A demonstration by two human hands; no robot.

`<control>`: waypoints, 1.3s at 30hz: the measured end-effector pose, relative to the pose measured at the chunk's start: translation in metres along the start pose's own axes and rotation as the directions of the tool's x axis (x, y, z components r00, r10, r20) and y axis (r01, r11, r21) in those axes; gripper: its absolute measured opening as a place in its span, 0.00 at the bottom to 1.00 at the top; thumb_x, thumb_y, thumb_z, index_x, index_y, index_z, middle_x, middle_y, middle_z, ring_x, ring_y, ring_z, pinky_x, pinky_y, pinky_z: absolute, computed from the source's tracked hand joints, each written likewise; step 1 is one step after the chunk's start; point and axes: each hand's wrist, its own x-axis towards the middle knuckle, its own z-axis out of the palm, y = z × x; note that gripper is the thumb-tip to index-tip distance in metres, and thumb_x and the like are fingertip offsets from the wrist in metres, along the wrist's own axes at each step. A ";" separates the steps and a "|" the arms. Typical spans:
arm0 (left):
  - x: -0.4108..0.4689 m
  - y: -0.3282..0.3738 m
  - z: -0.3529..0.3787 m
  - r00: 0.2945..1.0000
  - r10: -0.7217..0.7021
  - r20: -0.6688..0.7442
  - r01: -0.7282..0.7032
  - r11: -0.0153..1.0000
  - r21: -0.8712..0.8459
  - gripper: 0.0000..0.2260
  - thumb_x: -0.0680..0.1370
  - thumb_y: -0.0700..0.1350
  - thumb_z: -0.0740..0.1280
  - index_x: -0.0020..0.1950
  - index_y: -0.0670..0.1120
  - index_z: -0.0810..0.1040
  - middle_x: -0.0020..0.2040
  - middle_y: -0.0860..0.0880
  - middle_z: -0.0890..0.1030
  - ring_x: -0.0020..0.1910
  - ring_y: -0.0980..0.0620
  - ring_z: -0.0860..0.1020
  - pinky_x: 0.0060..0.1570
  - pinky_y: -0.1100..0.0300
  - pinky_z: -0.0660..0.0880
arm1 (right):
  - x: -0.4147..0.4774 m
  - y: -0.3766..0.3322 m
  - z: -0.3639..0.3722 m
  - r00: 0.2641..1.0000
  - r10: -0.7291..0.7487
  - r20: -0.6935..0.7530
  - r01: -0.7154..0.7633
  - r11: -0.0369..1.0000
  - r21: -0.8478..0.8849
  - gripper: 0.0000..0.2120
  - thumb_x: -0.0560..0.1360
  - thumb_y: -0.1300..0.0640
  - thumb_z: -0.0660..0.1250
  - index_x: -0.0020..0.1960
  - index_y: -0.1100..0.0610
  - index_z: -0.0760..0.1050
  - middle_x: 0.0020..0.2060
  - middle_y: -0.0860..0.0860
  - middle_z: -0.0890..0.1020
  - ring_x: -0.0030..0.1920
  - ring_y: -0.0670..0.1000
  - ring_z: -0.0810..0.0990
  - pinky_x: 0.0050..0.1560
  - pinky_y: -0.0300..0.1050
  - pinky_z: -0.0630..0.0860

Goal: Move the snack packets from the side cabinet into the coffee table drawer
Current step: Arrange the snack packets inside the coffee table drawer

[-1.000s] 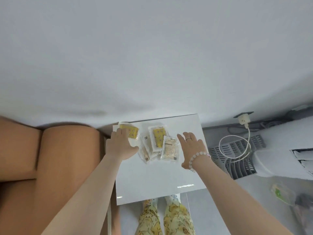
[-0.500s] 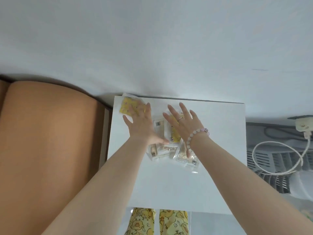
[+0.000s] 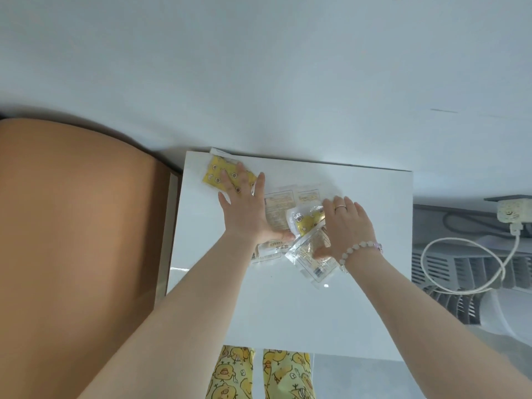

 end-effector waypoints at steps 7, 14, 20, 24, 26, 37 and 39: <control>-0.009 -0.003 0.010 0.987 0.052 -0.153 -0.062 0.996 -0.058 0.54 0.64 0.69 0.69 0.78 0.45 0.45 0.77 0.49 0.53 0.75 0.42 0.52 0.70 0.52 0.61 | -0.010 0.002 0.010 0.997 0.053 -0.054 -0.052 0.998 0.021 0.40 0.67 0.31 0.66 0.67 0.57 0.62 0.67 0.51 0.65 0.68 0.52 0.64 0.69 0.49 0.60; 0.004 -0.012 -0.012 0.989 0.000 -0.148 -0.017 0.994 -0.112 0.49 0.68 0.57 0.74 0.77 0.41 0.49 0.74 0.43 0.58 0.70 0.43 0.60 0.67 0.56 0.63 | -0.017 0.002 0.017 0.990 0.121 -0.075 -0.114 0.989 0.089 0.34 0.69 0.32 0.63 0.64 0.56 0.65 0.62 0.51 0.70 0.63 0.51 0.69 0.62 0.45 0.65; 0.006 -0.013 -0.017 0.990 0.118 -0.079 -0.103 0.980 0.172 0.40 0.76 0.48 0.67 0.78 0.46 0.44 0.72 0.35 0.61 0.65 0.39 0.66 0.60 0.55 0.68 | -0.019 0.003 0.023 0.979 0.188 -0.082 -0.175 0.974 0.146 0.33 0.68 0.32 0.64 0.60 0.57 0.66 0.58 0.51 0.72 0.58 0.51 0.71 0.56 0.43 0.66; 0.004 0.001 -0.015 0.998 0.064 -0.021 -0.054 0.943 0.327 0.31 0.77 0.48 0.62 0.76 0.45 0.52 0.71 0.31 0.60 0.67 0.37 0.64 0.61 0.53 0.66 | -0.022 0.002 0.028 0.970 0.232 -0.073 -0.215 0.958 0.189 0.32 0.69 0.32 0.64 0.59 0.57 0.67 0.57 0.50 0.72 0.58 0.50 0.72 0.54 0.42 0.67; 0.007 0.004 -0.011 0.998 0.022 -0.050 -0.003 0.938 0.347 0.29 0.79 0.56 0.57 0.75 0.43 0.56 0.70 0.31 0.62 0.64 0.37 0.67 0.61 0.52 0.65 | -0.023 0.002 0.030 0.965 0.251 -0.075 -0.232 0.951 0.205 0.32 0.69 0.32 0.63 0.59 0.57 0.67 0.56 0.50 0.72 0.57 0.50 0.72 0.53 0.42 0.67; 0.018 0.005 -0.011 0.996 0.014 -0.087 0.015 0.945 0.327 0.28 0.73 0.41 0.67 0.68 0.35 0.59 0.63 0.33 0.69 0.55 0.38 0.75 0.51 0.54 0.73 | -0.028 -0.002 0.035 0.946 0.323 -0.033 -0.289 0.886 0.363 0.29 0.70 0.36 0.66 0.58 0.57 0.68 0.57 0.51 0.71 0.56 0.51 0.72 0.45 0.41 0.69; 0.016 0.005 -0.010 0.988 -0.023 -0.152 0.056 0.974 0.218 0.26 0.73 0.40 0.68 0.66 0.35 0.60 0.62 0.38 0.69 0.56 0.40 0.74 0.47 0.56 0.73 | -0.031 -0.004 0.038 0.939 0.342 -0.017 -0.303 0.853 0.425 0.27 0.71 0.37 0.67 0.57 0.57 0.68 0.56 0.51 0.73 0.56 0.51 0.73 0.43 0.41 0.69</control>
